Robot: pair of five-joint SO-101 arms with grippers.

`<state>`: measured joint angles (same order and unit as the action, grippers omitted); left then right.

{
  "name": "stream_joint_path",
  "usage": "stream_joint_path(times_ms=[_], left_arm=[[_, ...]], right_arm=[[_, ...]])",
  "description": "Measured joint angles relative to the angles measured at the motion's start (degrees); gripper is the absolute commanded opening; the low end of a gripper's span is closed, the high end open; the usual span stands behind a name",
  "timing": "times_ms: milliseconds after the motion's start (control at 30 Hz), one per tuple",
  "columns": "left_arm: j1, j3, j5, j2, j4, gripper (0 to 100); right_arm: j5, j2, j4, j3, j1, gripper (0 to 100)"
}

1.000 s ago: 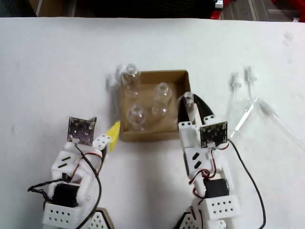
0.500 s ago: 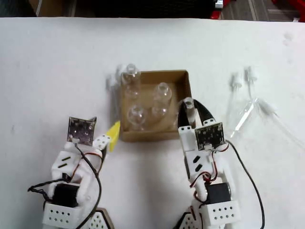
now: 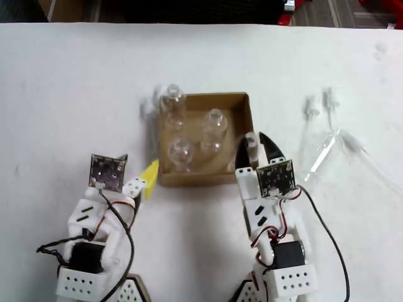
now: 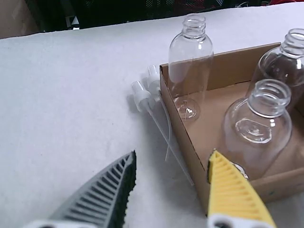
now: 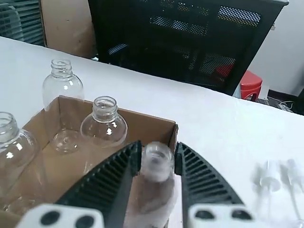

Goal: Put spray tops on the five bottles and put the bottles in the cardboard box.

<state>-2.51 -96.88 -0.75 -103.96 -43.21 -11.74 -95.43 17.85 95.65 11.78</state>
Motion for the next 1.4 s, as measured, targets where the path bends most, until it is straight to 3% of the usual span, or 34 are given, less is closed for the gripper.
stream_joint_path(times_ms=[1400], left_arm=[[0.00, 0.00, 0.00, 0.00, 0.00, 23]], right_arm=[[-0.35, -1.23, 0.00, 0.00, -0.18, 9.1]])
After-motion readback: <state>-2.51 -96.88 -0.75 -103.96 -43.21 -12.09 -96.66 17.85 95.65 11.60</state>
